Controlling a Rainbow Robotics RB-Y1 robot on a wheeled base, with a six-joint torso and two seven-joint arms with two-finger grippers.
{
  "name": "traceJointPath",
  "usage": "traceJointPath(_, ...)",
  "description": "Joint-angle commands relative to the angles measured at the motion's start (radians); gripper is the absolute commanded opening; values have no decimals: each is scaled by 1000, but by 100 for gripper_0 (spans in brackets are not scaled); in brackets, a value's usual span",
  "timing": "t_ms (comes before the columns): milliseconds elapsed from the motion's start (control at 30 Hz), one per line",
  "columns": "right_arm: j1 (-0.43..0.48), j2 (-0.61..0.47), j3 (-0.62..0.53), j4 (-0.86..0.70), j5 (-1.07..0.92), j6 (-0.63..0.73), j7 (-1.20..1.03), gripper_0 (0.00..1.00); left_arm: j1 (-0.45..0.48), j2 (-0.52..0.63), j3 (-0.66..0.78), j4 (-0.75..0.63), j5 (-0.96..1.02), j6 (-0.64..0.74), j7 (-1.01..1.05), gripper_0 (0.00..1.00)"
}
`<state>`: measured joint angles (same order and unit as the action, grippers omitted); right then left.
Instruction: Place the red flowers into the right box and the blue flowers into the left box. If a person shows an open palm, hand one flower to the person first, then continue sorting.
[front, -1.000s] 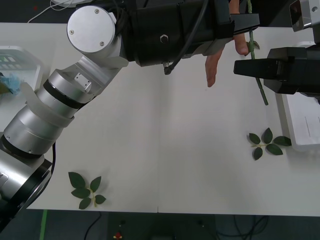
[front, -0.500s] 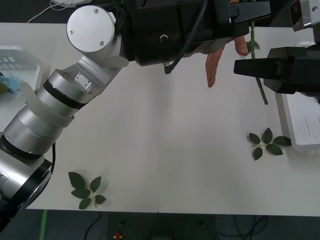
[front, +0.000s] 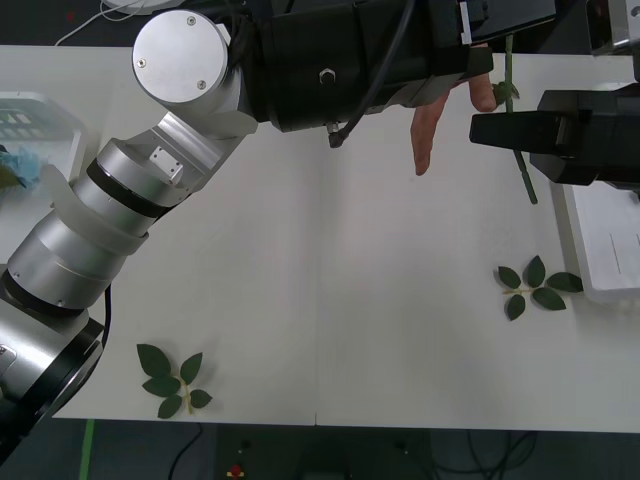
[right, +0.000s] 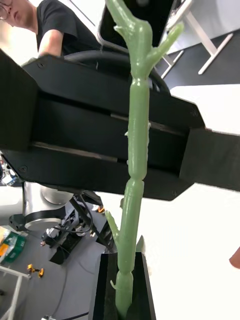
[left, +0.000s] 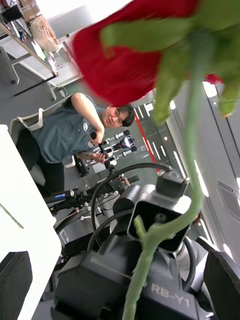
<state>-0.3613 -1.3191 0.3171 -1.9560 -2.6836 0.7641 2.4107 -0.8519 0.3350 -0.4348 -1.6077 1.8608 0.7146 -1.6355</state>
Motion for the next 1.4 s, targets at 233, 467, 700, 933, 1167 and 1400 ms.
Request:
traceJointPath(233,-31,-66,-62,83,1,-5,275,0,-46,-19,-5,-11,18,-12,-89,100)
traceJointPath(467,-31,-86,-67,160,1,-5,295,0,-46,-18,-5,-11,21,-14,-95,100)
traceJointPath(700,-44,-34,-67,261,1,-11,295,0,-44,-18,-5,-11,32,-14,-103,100)
traceJointPath(933,-87,24,-66,335,51,-11,295,0,-44,-19,-5,-11,38,-12,-112,100)
traceJointPath(1167,-171,96,-64,394,186,-26,295,0,-44,-18,-5,-11,43,-12,-116,100)
traceJointPath(1400,-212,162,-62,402,340,-124,295,0,-44,-18,-5,-11,43,-12,-116,100)
